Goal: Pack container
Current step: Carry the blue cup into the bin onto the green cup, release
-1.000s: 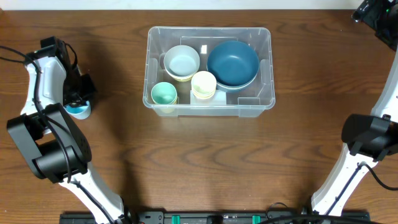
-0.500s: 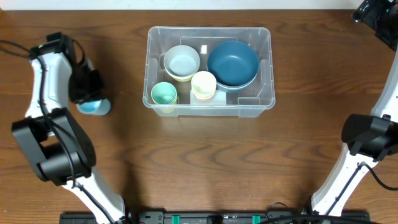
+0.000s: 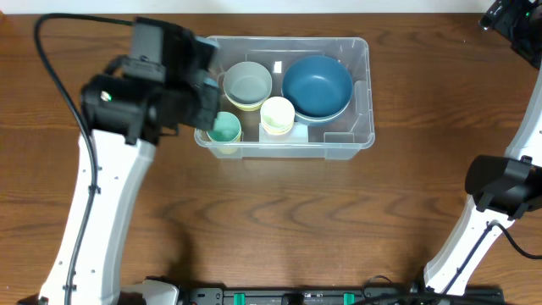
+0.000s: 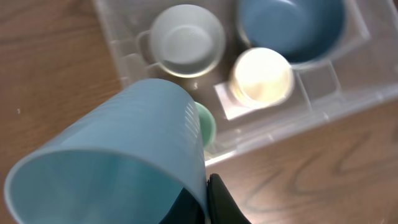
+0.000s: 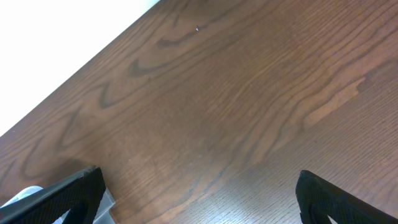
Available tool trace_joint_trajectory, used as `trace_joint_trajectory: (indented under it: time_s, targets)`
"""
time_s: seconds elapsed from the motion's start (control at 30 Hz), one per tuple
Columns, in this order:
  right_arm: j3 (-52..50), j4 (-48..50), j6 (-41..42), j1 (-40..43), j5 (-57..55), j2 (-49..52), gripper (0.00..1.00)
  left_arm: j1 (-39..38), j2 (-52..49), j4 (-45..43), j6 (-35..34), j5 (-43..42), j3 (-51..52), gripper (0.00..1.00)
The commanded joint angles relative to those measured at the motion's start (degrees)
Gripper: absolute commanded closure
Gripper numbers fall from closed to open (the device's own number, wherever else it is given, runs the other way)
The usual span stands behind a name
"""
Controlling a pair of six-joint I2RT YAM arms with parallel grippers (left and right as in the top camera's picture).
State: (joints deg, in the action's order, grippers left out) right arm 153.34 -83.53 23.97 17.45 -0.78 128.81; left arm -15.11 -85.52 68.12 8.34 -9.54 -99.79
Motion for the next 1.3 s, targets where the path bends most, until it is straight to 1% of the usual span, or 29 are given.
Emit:
trace_joint_trajectory:
  time_s: [0.0,0.13,0.53,0.83,0.87,0.9,0.93,0.97,1.03,1.27]
  targets:
    - [0.1,-0.1,0.9,0.1,0.2,-2.0,0.01,-3.6,-1.2,0.9,3.7,5.0,0.3,0.94]
    - [0.1,-0.1,0.9,0.1,0.2,-2.0,0.01,-5.5,-4.0,1.0,4.1,6.2,1.4,0.94]
    - [0.1,-0.1,0.9,0.1,0.2,-2.0,0.01,-5.4,-17.3,3.8,4.5,6.7,1.4,0.94]
    - [0.1,-0.1,0.9,0.1,0.2,-2.0,0.01,-5.4,-21.2,3.9,4.5,7.2,1.4,0.94]
    - [0.1,-0.1,0.9,0.1,0.2,-2.0,0.01,-5.4,-21.2,3.9,4.5,7.2,1.4,0.83]
    - [0.1,-0.1,0.9,0.1,0.2,-2.0,0.01,-5.4,-21.2,3.9,4.5,7.2,1.4,0.53]
    - [0.1,-0.1,0.9,0.1,0.2,-2.0,0.01,-5.4,-21.2,3.9,4.5,7.2,1.4,0.22]
    - [0.1,-0.1,0.9,0.1,0.2,-2.0,0.01,-5.4,-21.2,3.9,4.5,7.3,1.4,0.0]
    - [0.1,-0.1,0.9,0.1,0.2,-2.0,0.01,-5.4,-21.2,4.0,4.5,7.3,1.4,0.02]
    - [0.1,-0.1,0.9,0.1,0.2,-2.0,0.01,-5.4,-18.4,6.3,2.8,7.3,-0.3,0.02]
